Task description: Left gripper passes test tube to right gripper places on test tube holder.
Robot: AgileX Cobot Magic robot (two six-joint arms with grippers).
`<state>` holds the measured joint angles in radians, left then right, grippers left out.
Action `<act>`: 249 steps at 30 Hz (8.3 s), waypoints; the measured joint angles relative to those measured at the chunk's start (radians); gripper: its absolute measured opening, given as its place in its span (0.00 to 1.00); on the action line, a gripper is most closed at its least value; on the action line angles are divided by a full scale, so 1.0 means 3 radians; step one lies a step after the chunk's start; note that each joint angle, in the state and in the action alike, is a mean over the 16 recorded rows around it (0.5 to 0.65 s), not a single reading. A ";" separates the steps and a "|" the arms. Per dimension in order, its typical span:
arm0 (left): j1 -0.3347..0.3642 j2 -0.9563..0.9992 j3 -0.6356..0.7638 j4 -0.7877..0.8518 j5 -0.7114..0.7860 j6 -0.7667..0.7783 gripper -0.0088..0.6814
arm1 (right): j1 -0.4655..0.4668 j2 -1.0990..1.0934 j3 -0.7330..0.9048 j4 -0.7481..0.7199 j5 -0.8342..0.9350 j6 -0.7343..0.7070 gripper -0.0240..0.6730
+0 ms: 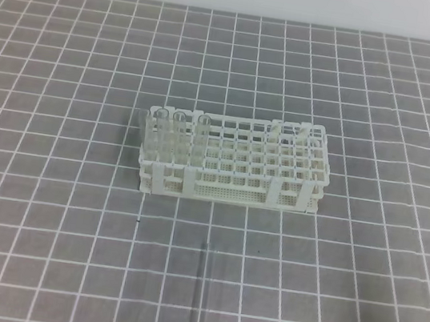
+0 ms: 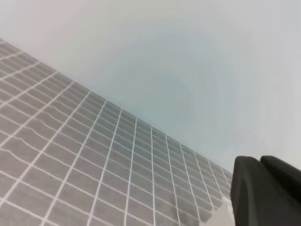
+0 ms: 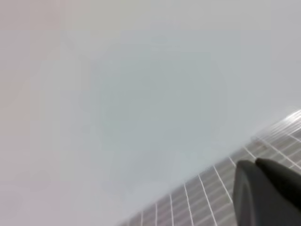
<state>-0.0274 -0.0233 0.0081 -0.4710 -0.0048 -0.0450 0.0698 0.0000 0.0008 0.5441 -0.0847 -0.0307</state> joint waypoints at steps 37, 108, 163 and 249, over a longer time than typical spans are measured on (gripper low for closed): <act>-0.0054 0.2454 -0.1838 -0.0401 0.2123 0.0990 0.01 | -0.0004 0.1888 -0.1663 -0.0394 0.2394 -0.0021 0.02; -0.2786 0.6306 -0.4644 0.1326 0.3591 -0.1099 0.64 | -0.0004 0.2573 -0.1941 -0.0568 0.2970 -0.0290 0.02; -0.3156 0.6538 -0.4345 0.1620 0.3332 -0.1356 0.25 | -0.0004 0.2573 -0.1941 -0.0524 0.2995 -0.0290 0.02; -0.2420 0.4043 -0.1068 0.2513 -0.2425 -0.1074 0.04 | 0.3220 0.4246 -0.2604 0.0351 -0.0981 -0.1429 0.64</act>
<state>-0.7534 1.1898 -0.3124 0.2828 -0.7323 -0.3672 1.0359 1.2739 -0.7804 0.6493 -0.3791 -0.4594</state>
